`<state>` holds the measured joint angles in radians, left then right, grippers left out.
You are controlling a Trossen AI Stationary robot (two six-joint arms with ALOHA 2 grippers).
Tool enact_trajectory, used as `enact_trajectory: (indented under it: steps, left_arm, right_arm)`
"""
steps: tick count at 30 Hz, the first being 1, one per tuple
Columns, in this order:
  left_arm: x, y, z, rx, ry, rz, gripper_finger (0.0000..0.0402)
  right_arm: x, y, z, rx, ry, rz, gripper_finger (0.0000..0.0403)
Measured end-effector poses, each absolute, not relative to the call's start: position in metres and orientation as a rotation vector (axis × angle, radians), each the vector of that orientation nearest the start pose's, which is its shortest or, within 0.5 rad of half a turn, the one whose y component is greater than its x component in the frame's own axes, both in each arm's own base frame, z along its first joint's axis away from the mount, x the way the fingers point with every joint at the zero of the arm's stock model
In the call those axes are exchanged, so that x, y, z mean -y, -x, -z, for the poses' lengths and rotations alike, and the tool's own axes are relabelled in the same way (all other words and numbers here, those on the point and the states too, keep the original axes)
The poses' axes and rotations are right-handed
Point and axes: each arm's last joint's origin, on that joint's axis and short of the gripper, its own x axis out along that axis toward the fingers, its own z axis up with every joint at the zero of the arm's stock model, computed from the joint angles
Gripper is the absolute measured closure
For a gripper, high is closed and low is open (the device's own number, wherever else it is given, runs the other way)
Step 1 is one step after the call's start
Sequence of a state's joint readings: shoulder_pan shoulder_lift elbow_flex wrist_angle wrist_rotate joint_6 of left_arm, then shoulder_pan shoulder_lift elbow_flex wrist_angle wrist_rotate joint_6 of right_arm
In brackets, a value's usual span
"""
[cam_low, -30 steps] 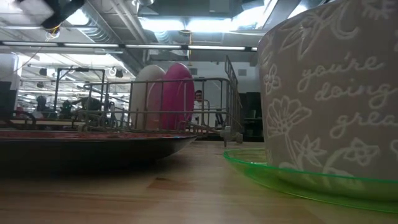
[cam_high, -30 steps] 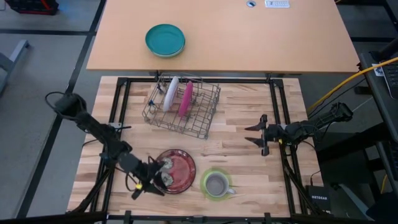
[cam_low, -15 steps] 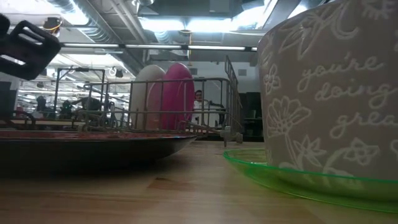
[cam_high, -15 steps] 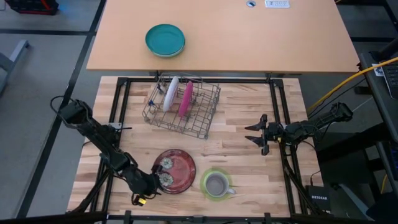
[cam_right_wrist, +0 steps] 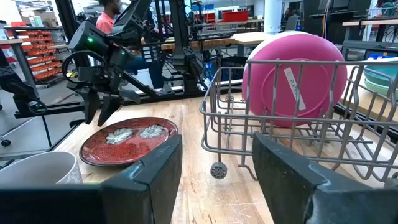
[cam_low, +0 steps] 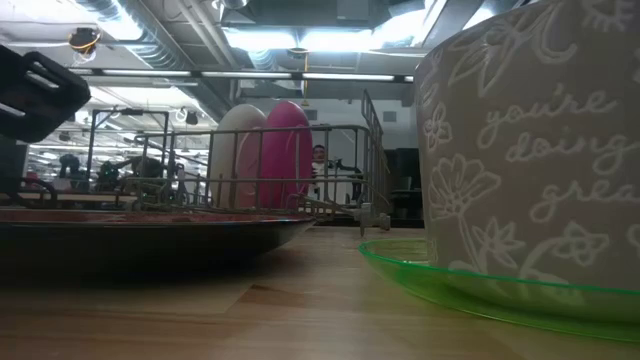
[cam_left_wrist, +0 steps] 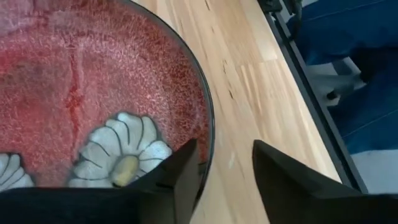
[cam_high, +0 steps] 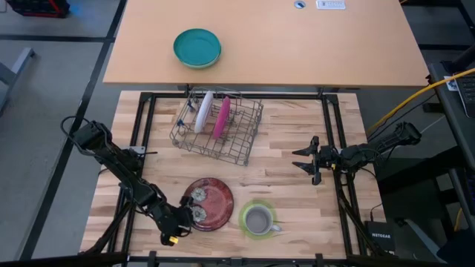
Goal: Sort dishes
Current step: Put the red plate in the dish rack
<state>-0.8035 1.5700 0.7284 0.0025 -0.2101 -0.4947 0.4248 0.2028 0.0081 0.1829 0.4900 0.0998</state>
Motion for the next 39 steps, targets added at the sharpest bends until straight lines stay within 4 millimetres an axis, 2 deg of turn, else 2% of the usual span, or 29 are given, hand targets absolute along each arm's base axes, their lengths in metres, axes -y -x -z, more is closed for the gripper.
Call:
enact_trajectory:
  steps: [3, 8, 15, 24, 31, 39]
  left_arm:
    - [0.206, -0.206, -0.153, -0.850, 0.009, 0.382, 0.0226]
    - [0.204, -0.200, -0.148, -0.870, -0.240, 0.442, 0.0203]
    - [0.195, -0.192, -0.142, -0.909, -0.493, 0.382, 0.0201]
    - [0.202, -0.182, -0.135, -0.888, -0.722, 0.417, 0.0200]
    - [0.207, -0.183, -0.117, -0.889, -0.855, 0.363, 0.0199]
    - [0.202, -0.185, -0.114, -0.834, -0.897, 0.162, 0.0213]
  right_arm:
    - [-0.032, -0.103, -0.167, -0.008, -0.094, 0.065, 0.0205]
    - [-0.032, -0.103, -0.167, -0.007, -0.095, 0.066, 0.0205]
    - [-0.032, -0.103, -0.167, -0.008, -0.094, 0.065, 0.0205]
    - [-0.032, -0.103, -0.167, -0.008, -0.094, 0.066, 0.0205]
    - [-0.032, -0.103, -0.167, -0.008, -0.094, 0.067, 0.0205]
    - [-0.031, -0.103, -0.167, -0.006, -0.093, 0.099, 0.0205]
